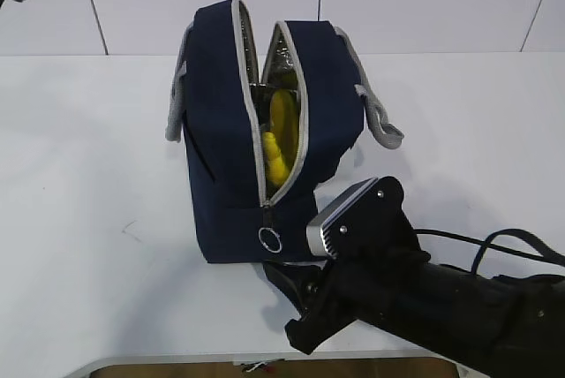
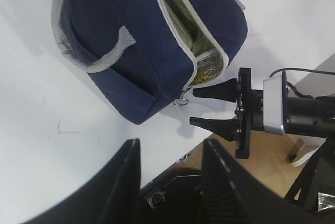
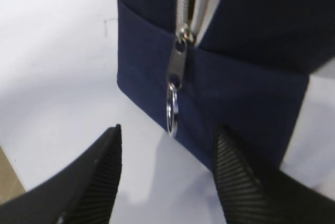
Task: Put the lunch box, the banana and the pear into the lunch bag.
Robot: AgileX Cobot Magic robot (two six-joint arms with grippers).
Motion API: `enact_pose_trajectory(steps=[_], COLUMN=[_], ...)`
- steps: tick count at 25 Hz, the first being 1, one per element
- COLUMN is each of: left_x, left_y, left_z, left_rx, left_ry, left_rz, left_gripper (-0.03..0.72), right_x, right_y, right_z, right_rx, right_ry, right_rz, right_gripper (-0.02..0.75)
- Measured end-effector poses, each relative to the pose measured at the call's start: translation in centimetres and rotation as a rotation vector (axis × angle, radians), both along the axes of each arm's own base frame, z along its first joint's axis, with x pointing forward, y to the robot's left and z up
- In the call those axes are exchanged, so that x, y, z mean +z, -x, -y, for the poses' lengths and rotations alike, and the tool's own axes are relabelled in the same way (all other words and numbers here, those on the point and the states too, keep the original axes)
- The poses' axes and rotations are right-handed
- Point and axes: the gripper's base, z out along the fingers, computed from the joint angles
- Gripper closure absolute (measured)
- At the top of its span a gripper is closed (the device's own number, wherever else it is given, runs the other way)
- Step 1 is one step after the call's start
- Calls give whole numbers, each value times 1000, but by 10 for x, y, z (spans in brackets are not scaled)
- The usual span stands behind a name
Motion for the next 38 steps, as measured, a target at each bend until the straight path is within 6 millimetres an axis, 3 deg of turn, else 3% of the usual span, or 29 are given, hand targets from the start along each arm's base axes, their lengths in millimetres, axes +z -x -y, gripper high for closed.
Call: enact_pose_trajectory(steps=[34,38], left_x=[0,0], left_y=[0,0], left_z=[0,0], left_rx=[0,0], left_ry=[0,0], left_rz=[0,0], left_gripper=[391,391], right_x=[-12,-11], right_y=[-3,-4], right_z=[-12,-12], right_rx=[77,64], right_ry=[-82,-87], right_rz=[53,54], right_gripper=[292,325])
